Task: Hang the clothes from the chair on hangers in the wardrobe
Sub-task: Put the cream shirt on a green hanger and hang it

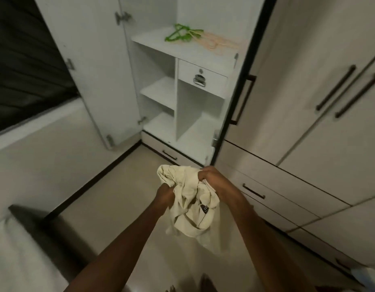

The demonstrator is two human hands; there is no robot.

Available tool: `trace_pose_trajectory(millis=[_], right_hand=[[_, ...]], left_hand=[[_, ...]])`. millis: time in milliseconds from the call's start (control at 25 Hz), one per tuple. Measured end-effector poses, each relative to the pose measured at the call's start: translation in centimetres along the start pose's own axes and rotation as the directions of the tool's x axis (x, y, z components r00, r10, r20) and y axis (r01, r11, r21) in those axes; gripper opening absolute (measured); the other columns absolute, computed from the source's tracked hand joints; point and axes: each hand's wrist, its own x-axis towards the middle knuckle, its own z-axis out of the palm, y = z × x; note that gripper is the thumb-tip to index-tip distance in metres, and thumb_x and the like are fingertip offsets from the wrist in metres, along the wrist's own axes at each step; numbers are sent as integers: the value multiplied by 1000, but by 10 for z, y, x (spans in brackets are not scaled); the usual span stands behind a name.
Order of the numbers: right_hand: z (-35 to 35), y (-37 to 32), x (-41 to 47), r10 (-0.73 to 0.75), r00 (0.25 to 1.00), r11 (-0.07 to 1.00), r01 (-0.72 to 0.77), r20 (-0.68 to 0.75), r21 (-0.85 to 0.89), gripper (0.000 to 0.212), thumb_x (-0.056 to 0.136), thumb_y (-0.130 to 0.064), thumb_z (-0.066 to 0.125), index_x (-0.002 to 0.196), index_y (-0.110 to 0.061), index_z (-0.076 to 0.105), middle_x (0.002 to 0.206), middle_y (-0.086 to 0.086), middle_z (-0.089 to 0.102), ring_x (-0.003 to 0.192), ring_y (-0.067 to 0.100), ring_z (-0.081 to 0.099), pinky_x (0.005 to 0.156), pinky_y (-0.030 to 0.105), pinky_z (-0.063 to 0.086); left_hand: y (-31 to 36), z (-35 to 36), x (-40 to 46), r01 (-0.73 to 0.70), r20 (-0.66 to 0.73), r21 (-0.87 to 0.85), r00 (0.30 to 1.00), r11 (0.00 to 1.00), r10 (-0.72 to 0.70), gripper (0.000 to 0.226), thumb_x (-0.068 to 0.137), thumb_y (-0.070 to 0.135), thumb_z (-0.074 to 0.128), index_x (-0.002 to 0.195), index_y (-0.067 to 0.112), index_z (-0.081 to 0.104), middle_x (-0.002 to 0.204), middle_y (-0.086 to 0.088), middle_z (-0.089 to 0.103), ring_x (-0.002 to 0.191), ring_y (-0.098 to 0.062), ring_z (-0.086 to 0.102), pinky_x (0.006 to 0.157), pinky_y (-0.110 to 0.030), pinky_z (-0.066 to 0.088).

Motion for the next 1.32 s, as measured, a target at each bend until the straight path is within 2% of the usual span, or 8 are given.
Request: trace_pose_trajectory(millis=[160,400,600,720,800,920,1120,1320], right_hand=[[45,-49,41,-43,998,998,44,35,-51,13,72,-9,59,61,-15,60,58,-2,57,57,18,56,57,25,40],[74,-127,118,-192,977,971,204,97,-125,16,73,-12,61,72,4,59,67,7,53,61,20,51,60,32,38],[76,-196,201,-303,952,951,305,45,-54,16,82,-10,64,75,5,61,68,11,55,64,23,53,64,34,40],[71,-234,232,-341,938,931,347,62,-115,11,83,-8,65,79,0,70,70,11,64,65,22,60,64,32,44],[64,-262,251,-385,922,915,387,37,-112,15,83,-7,65,71,-11,72,65,5,64,62,19,60,61,28,44],[56,-299,277,-438,899,892,432,-12,-136,11,80,-8,65,70,-8,68,63,5,56,59,18,54,60,28,39],[58,-352,329,-463,886,836,448,32,-317,9,77,-10,64,77,-8,73,70,11,64,63,19,61,62,31,43],[55,-399,392,-482,876,783,431,1,-449,7,81,-7,69,77,-8,75,73,12,69,67,14,63,64,32,46]], left_hand=[[12,-82,12,17,-173,-91,984,996,-33,51,73,54,61,107,17,66,96,-4,69,83,-20,64,64,-28,49],[45,-168,50,-30,-321,-100,947,995,-3,31,72,45,60,88,18,58,75,-2,59,59,-14,50,50,-22,38],[99,-215,114,-32,-349,-60,937,998,9,27,88,40,63,97,15,66,87,-8,68,71,-22,61,57,-31,47],[138,-235,146,0,-330,144,943,990,48,25,86,40,67,87,15,66,80,-4,68,69,-20,63,60,-31,52],[167,-250,172,80,-473,394,872,916,127,22,87,40,65,84,18,63,83,-1,67,73,-20,63,68,-33,52],[211,-265,205,-38,-566,504,740,863,363,26,90,32,63,113,19,64,107,1,71,94,-21,67,82,-37,56],[307,-277,261,-607,-145,291,736,739,661,58,83,15,66,136,35,56,137,19,57,126,-1,52,99,-27,50],[378,-298,329,-685,278,218,726,695,628,46,78,16,70,121,31,67,114,14,69,109,-7,64,89,-25,51]])
